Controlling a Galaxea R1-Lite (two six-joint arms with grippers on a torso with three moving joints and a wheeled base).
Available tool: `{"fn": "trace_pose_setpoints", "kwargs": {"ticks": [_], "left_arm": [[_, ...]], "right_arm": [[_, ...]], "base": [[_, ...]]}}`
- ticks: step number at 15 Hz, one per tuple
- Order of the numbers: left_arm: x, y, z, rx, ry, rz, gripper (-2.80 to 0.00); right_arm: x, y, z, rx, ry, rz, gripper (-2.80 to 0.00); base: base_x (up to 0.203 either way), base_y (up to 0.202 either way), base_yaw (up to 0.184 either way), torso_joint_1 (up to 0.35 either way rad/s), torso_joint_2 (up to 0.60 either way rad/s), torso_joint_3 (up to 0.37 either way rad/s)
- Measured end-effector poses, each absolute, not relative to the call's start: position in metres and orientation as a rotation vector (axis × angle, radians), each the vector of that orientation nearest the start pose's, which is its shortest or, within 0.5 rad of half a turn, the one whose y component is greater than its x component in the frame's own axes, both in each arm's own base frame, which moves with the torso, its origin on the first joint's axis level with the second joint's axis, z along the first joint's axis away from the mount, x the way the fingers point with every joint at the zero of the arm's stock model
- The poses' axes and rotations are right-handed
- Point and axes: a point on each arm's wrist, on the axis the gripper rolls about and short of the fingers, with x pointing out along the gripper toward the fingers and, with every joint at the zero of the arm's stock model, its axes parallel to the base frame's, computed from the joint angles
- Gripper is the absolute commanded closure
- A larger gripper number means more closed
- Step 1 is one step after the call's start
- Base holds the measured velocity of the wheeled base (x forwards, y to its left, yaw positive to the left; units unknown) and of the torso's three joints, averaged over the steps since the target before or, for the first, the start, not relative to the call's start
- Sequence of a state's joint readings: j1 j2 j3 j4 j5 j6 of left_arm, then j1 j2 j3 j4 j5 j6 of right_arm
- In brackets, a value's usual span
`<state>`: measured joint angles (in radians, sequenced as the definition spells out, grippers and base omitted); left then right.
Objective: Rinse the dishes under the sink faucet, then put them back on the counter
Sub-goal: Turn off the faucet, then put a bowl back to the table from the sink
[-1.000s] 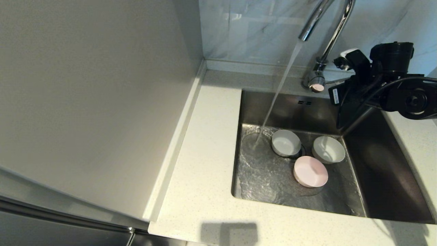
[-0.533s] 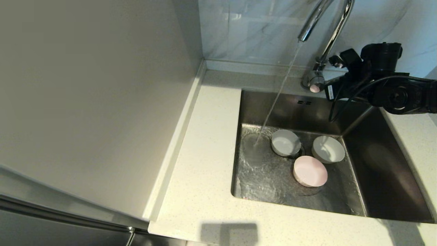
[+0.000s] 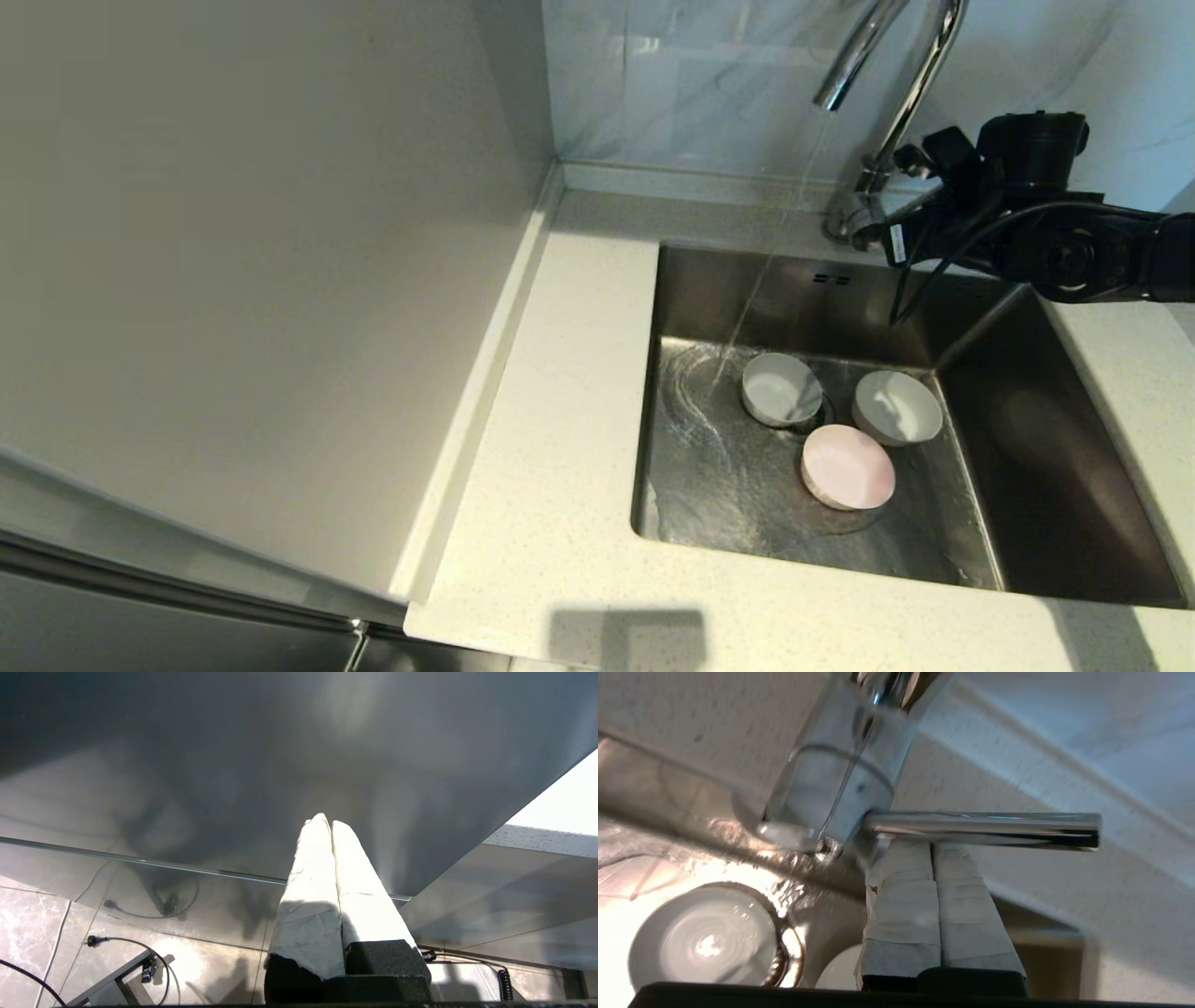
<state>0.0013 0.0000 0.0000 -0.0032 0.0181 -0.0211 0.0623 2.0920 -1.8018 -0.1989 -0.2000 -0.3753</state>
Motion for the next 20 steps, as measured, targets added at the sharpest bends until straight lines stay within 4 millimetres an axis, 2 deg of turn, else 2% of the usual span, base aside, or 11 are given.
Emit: {"fn": "trace_pose_setpoints", "kwargs": {"ticks": [7,11,14,17,20], "left_arm": [[-0.023,0.000,0.076,-0.021,-0.003,0.019,0.00],[-0.023,0.000,0.076,-0.021,-0.003,0.019,0.00],[-0.023,0.000,0.076,-0.021,-0.003,0.019,0.00],[-0.023,0.000,0.076,-0.020,-0.003,0.020,0.00],[-0.023,0.000,0.076,-0.021,-0.003,0.018,0.00]], "right_arm": [[0.449,0.020,0.275,-0.410,0.083,-0.128,0.00],[0.443,-0.005,0.271,-0.409,0.126,-0.178,0.00],[0.424,-0.028,0.265,-0.406,0.190,-0.209,0.00],[0.388,-0.048,0.256,-0.397,0.271,-0.204,0.00],[0.353,-0.057,0.229,-0.379,0.393,-0.176,0.00]], "base": [[0.000,0.000,0.000,0.000,0.00,0.000],[0.000,0.000,0.000,0.000,0.00,0.000],[0.000,0.000,0.000,0.000,0.00,0.000],[0.000,0.000,0.000,0.000,0.00,0.000],[0.000,0.000,0.000,0.000,0.00,0.000]]}}
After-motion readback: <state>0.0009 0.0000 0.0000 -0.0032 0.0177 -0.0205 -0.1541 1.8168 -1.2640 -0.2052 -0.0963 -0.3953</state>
